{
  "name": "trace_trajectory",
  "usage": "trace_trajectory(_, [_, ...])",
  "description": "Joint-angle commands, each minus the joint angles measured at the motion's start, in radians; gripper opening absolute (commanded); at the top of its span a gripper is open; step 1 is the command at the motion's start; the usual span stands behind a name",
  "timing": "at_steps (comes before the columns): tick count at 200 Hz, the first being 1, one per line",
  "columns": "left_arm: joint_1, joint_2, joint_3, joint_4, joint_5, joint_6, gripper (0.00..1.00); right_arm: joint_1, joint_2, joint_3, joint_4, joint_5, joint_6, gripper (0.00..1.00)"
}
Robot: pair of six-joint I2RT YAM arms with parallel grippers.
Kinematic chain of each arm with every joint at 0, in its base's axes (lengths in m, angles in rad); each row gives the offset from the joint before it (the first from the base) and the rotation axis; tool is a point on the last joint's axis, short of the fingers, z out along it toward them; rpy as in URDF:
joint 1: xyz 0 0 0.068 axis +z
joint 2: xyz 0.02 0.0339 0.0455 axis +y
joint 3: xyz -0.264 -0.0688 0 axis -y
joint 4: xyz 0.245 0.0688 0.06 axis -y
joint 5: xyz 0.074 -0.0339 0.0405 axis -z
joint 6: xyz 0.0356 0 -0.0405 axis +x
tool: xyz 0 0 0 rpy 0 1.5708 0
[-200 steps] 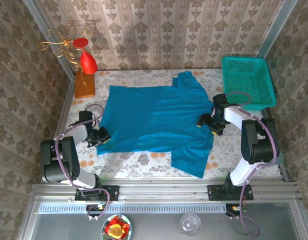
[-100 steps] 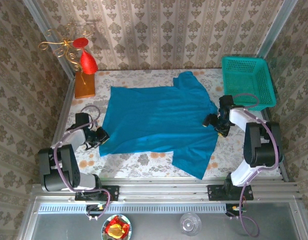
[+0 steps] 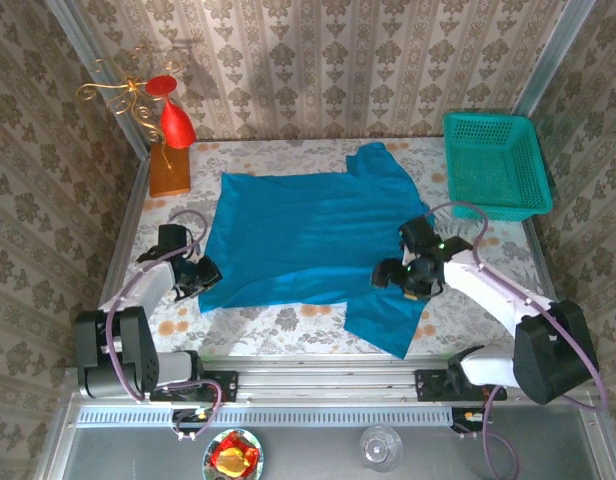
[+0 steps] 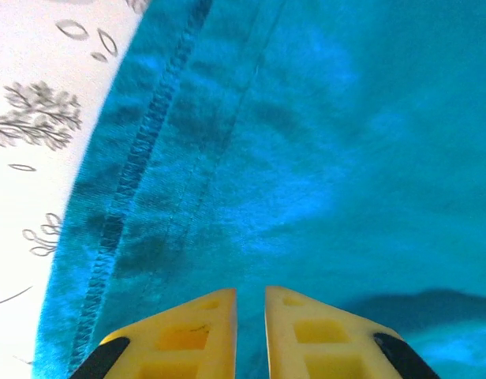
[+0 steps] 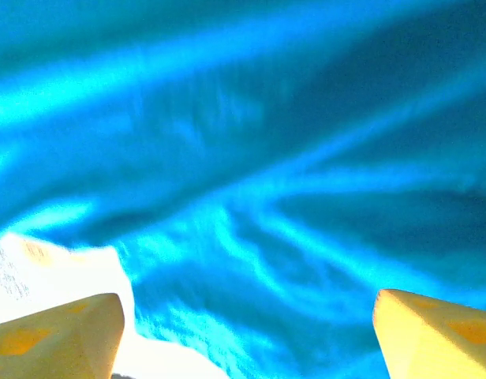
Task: Fold the inside-out t-shirt
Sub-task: Smooth out the T-shirt at the center of the table.
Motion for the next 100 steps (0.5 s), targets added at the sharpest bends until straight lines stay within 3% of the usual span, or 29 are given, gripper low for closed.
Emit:
trace_trajectory(1, [-0.018,0.066,0.049,0.012,-0.004,-0.015,0.15,0.075,-0.034,-0.086,0.026,-0.097,0.131,0.84])
trace_trajectory(32, [-0.015,0.158,0.077,0.023,-0.042,-0.015,0.14,0.124,-0.036,-0.193,0.098,-0.116,0.217,0.86])
trace_trajectory(83, [0.022,0.191,0.072,0.031,-0.046,-0.006,0.14,0.125,-0.076,-0.239,-0.104,0.096,0.347,0.86])
trace_trajectory(100, [0.035,0.184,0.072,0.025,-0.046,0.001,0.14,0.125,-0.123,-0.27,-0.09,0.11,0.399,0.85])
